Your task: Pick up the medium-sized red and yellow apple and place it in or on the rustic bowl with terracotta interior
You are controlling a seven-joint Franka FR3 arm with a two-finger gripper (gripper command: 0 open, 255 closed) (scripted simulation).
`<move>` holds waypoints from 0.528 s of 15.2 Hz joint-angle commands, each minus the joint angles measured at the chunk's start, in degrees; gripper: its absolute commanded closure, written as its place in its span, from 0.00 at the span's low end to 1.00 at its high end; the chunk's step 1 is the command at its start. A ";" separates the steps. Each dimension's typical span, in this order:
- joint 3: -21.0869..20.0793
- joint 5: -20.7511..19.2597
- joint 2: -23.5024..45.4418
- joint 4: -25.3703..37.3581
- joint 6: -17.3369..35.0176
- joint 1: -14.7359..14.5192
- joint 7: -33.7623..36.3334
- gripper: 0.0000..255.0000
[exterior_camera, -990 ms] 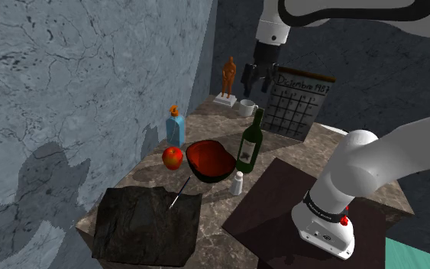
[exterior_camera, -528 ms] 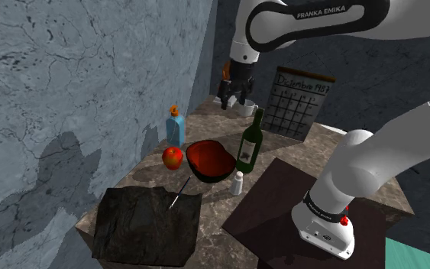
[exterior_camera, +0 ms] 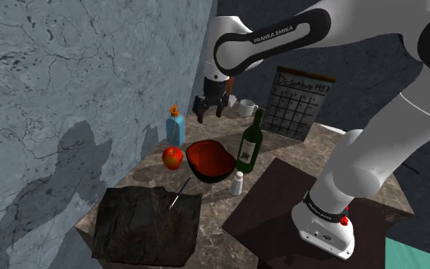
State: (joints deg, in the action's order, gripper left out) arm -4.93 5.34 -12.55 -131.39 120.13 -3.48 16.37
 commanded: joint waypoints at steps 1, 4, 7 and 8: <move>-0.78 0.00 4.11 1.44 2.94 -0.47 0.83 0.00; -1.71 -0.40 10.28 4.43 6.39 -1.11 2.02 0.00; -2.44 -1.12 16.55 8.08 9.29 -1.83 3.30 0.00; -2.63 -1.42 18.66 9.45 10.12 -2.10 3.74 0.00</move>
State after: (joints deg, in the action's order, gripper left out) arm -7.40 4.15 4.22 -123.00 129.30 -5.39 19.80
